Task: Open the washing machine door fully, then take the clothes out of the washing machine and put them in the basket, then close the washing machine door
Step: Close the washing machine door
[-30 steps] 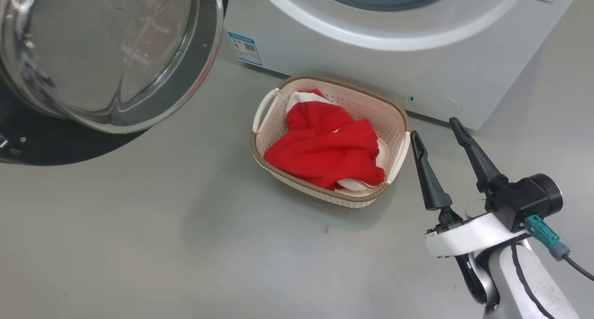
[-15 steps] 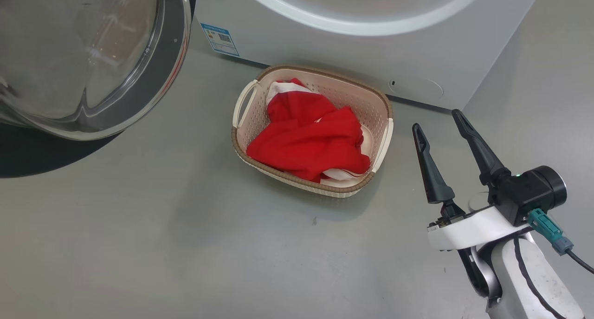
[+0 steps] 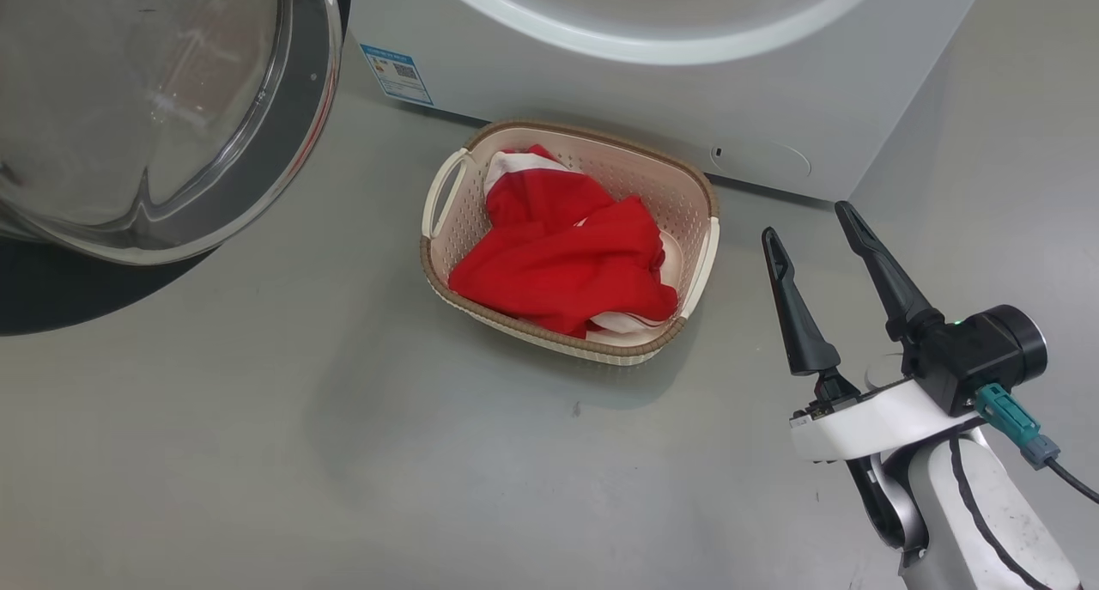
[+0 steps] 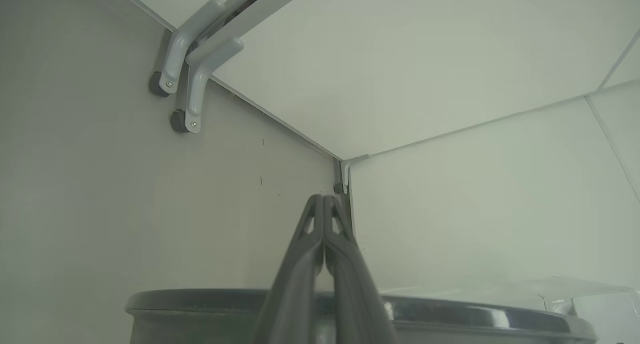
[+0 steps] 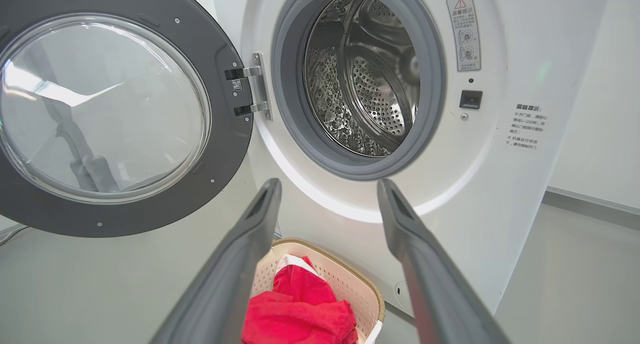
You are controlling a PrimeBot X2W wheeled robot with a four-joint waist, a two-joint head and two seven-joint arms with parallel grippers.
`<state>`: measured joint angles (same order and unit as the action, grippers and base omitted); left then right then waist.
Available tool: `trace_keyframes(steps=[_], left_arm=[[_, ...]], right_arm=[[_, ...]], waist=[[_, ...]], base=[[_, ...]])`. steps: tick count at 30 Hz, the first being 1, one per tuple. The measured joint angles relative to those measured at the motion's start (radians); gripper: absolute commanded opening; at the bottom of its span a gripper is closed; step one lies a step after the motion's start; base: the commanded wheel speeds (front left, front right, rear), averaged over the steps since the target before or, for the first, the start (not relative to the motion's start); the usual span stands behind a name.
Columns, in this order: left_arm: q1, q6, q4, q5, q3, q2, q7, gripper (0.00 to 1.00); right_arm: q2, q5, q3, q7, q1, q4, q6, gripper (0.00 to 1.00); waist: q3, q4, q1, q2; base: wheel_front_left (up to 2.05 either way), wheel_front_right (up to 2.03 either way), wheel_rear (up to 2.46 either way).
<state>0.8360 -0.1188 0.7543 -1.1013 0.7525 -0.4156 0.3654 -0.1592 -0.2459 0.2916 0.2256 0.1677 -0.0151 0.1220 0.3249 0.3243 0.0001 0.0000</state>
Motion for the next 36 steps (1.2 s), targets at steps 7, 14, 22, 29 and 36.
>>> trace_keyframes(steps=[7,14,22,29,36], left_arm=[[0.025,0.0,0.065,-0.015,-0.006,0.011,0.056,0.0],[0.035,-0.001,0.098,-0.016,-0.015,0.012,0.103,0.0],[0.048,-0.001,0.12,-0.021,-0.013,0.003,0.134,0.0],[0.059,-0.008,0.137,-0.044,-0.021,-0.007,0.191,0.0],[0.062,-0.008,0.154,-0.05,-0.065,0.0,0.291,0.0]], right_arm=[[-0.001,0.0,0.001,0.0,0.009,0.002,0.0,1.0],[-0.001,-0.005,0.006,0.001,0.009,0.006,0.0,1.0],[-0.001,-0.005,0.009,0.001,0.009,0.012,0.0,1.0],[-0.001,-0.007,0.011,0.006,0.009,0.02,0.0,1.0],[0.001,-0.008,0.014,0.009,0.009,0.027,0.0,1.0]], waist=[[-0.003,-0.002,0.0,0.0],[-0.003,-0.005,0.0,0.0],[-0.006,-0.007,0.0,0.0],[-0.013,-0.007,0.0,0.0],[-0.024,-0.004,0.0,0.0]], base=[[0.0,0.0,0.0],[0.0,0.0,0.0],[0.0,0.0,0.0],[0.0,0.0,0.0],[0.0,0.0,0.0]])
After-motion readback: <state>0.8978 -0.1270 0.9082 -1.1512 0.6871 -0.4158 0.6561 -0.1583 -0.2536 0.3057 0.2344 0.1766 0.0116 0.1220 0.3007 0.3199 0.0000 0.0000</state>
